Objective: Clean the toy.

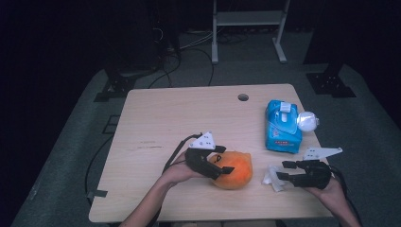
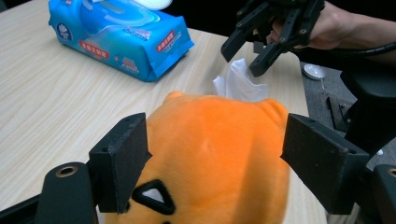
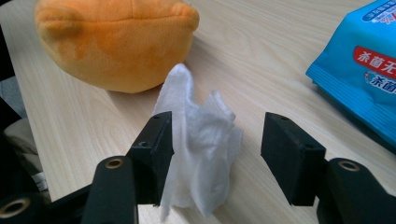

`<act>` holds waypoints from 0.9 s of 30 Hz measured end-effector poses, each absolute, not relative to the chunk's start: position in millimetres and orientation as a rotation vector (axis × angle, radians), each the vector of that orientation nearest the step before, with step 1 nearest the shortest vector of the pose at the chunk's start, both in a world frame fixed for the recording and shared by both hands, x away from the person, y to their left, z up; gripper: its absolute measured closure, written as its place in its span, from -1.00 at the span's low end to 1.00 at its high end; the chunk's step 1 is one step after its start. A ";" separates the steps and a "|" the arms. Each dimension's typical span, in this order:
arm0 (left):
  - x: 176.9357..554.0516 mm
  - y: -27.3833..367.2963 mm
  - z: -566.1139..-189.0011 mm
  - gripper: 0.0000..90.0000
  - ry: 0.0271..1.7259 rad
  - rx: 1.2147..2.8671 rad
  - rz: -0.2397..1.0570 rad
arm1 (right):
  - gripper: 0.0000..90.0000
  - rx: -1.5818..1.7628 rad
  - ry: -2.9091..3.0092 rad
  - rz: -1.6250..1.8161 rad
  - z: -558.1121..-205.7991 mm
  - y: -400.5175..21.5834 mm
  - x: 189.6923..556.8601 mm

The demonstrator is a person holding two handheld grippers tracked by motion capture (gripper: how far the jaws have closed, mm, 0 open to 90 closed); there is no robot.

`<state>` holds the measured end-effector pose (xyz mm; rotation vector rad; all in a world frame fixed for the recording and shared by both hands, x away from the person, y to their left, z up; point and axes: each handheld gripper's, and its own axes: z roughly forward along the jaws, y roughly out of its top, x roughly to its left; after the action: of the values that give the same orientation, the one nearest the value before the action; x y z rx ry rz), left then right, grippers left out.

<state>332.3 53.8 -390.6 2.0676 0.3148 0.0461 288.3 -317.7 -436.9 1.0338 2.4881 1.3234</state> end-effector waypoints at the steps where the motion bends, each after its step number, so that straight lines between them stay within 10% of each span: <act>1: 334.3 52.7 -391.1 -0.50 0.318 2.077 0.047 | -0.07 1.037 2.486 1.330 -437.1 -318.1 288.6; 12: 354.7 34.4 -412.7 -0.49 0.352 2.138 -0.082 | -0.10 0.982 2.486 1.342 -433.0 -309.5 284.7; 27: 329.2 23.8 -409.8 0.25 0.299 2.163 0.062 | -0.12 0.936 2.443 1.377 -422.9 -303.7 277.9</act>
<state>329.2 23.8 -409.8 2.1631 0.2994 0.0617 277.9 -303.7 -422.9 0.9357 2.4429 1.3769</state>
